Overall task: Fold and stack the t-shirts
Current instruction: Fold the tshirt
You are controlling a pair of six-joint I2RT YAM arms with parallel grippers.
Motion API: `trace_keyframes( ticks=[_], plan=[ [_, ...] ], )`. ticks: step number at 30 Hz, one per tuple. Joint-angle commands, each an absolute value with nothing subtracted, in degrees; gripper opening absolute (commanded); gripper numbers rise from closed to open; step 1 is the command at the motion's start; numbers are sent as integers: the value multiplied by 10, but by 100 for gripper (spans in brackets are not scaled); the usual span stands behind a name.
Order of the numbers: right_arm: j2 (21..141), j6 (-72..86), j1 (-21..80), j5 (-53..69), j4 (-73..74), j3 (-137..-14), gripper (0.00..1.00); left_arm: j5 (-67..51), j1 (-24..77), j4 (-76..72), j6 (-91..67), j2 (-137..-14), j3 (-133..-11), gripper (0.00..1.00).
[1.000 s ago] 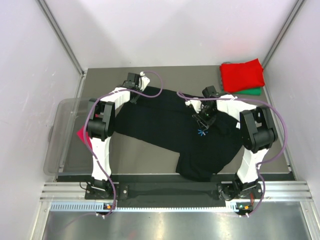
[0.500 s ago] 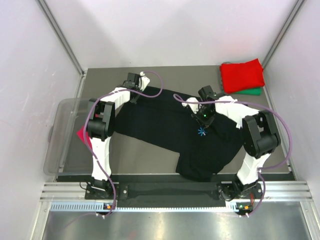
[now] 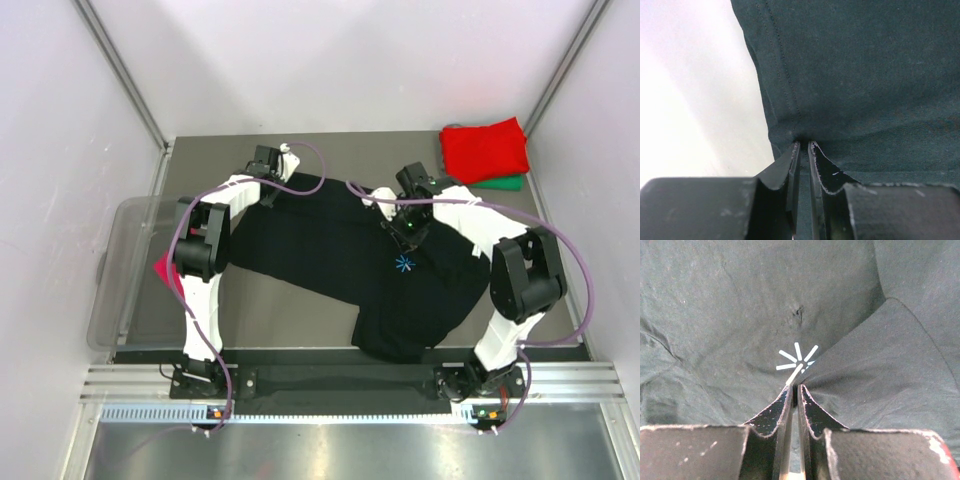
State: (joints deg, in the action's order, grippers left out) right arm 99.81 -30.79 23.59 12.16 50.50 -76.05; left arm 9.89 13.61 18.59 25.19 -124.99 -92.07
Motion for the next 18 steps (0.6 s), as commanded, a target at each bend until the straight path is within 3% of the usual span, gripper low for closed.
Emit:
trace_keyframes(
  ticks=[1, 4, 8, 12, 18],
  plan=[
    [1016, -308, 246, 138, 519, -802, 8, 90, 133, 214, 245, -1248, -904, 17],
    [1048, -320, 238, 162, 533, -837, 8, 91, 133, 213, 246, -1246, -903, 17],
    [1093, -328, 230, 190, 573, -907, 33, 91, 133, 214, 246, -1245, -902, 17],
    [1062, -311, 205, 221, 577, -927, 36, 91, 133, 213, 247, -1244, -903, 17],
    [1032, -283, 88, 202, 534, -933, 40, 98, 133, 230, 245, -1256, -939, 17]
  ],
)
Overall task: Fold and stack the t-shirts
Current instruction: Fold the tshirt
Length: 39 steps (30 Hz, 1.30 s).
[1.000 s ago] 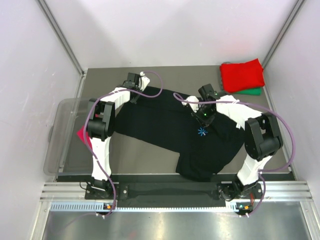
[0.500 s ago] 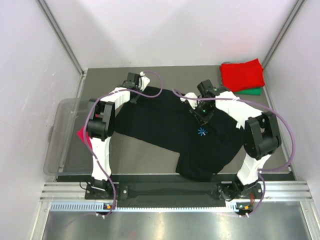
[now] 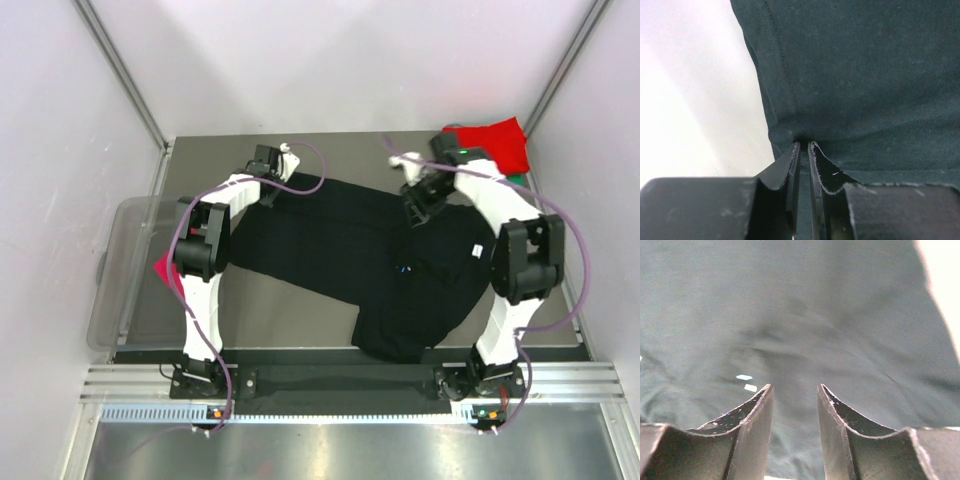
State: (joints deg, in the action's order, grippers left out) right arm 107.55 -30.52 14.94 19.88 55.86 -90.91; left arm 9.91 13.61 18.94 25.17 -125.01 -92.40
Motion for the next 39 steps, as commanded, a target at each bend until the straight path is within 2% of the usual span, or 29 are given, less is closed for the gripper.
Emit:
trace_keyframes(
  ticks=[1, 4, 10, 19, 35, 37, 38, 39],
  plan=[
    [1034, -279, 52, 203, 526, -930, 41, 98, 132, 235, 245, -1259, -946, 17],
    [1047, -264, -18, 209, 501, -929, 43, 93, 132, 247, 241, -1261, -969, 17],
    [1100, -265, -82, 210, 490, -949, 45, 91, 130, 267, 237, -1284, -1021, 18],
    [1175, -263, -136, 184, 450, -991, 47, 77, 111, 344, 207, -1383, -1171, 18],
    [1269, -296, -181, 163, 468, -1008, 49, 85, 111, 376, 200, -1431, -1211, 20],
    [1275, -301, -183, 174, 468, -1011, 42, 87, 110, 375, 200, -1431, -1209, 20],
    [1283, -304, -184, 177, 467, -1012, 23, 89, 111, 374, 201, -1431, -1208, 20],
    [1287, -305, -186, 180, 464, -1015, 14, 90, 111, 372, 200, -1433, -1208, 20]
  ],
)
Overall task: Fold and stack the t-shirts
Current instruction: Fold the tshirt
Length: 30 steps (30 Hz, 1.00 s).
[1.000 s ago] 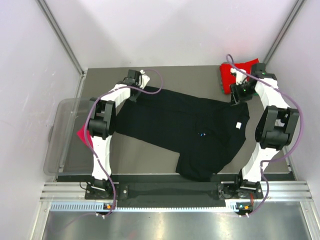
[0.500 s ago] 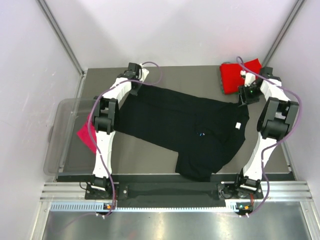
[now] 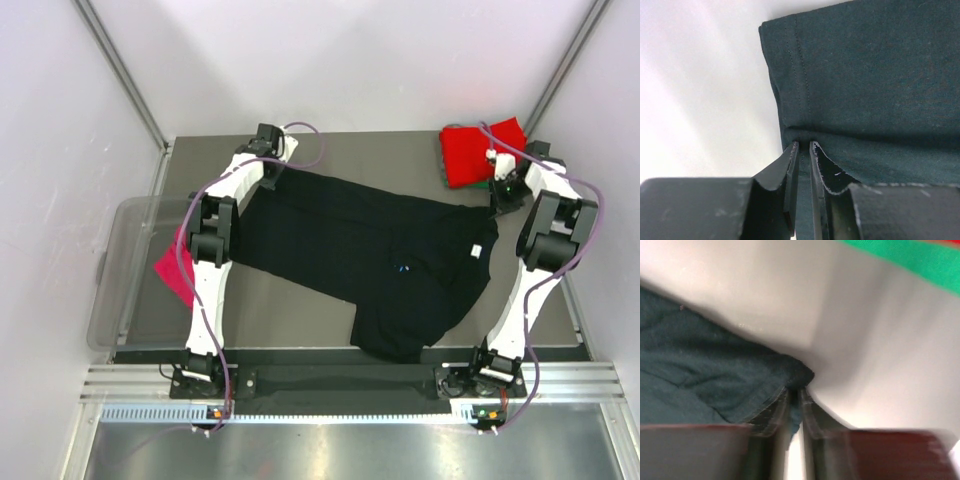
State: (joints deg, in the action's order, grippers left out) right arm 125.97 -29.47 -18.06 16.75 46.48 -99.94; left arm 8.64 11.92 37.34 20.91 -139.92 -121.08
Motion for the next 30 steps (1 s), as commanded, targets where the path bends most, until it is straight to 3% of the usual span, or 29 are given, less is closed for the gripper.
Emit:
trace_keyframes(
  ticks=[1, 20, 24, 27, 30],
  plan=[
    [1290, -303, -188, 181, 462, -1017, 2, 93, 111, 372, 201, -1433, -1209, 20],
    [1368, -236, -222, 171, 400, -1135, 1, 93, 119, 345, 206, -1516, -1340, 21],
    [1354, -239, -223, 175, 407, -1136, 8, 92, 127, 325, 205, -1488, -1339, 21],
    [1283, -240, -225, 167, 376, -1080, 29, 71, 129, 313, 175, -1426, -1322, 23],
    [1195, -257, -227, 149, 387, -1034, 35, 73, 146, 289, 160, -1331, -1278, 26]
  ],
)
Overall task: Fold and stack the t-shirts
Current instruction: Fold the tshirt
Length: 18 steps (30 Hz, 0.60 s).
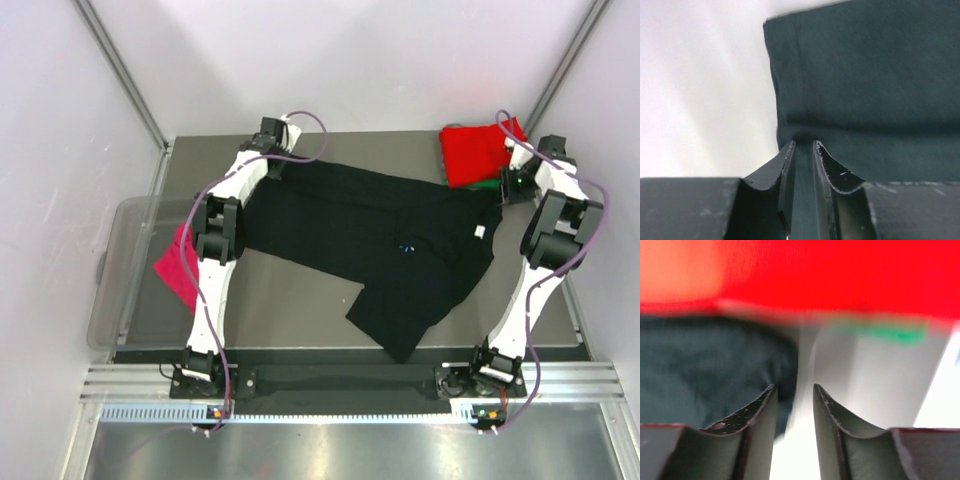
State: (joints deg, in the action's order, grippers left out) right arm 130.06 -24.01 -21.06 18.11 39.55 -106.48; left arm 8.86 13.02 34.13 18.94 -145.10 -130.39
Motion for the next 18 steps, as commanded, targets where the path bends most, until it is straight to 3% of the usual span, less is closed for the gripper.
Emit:
trace_keyframes(
  ticks=[1, 9, 14, 18],
  plan=[
    [1172, -268, -228, 145, 390, -1021, 39, 80, 159, 287, 161, -1309, -1268, 27],
    [927, -342, -237, 135, 453, -862, 45, 116, 222, 257, 189, -1069, -1057, 37],
    [778, -436, -233, 244, 497, -731, 45, 84, 223, 214, 187, -934, -859, 44],
    [701, -486, -229, 326, 522, -640, 45, 5, 223, 213, 192, -868, -760, 44]
  ],
)
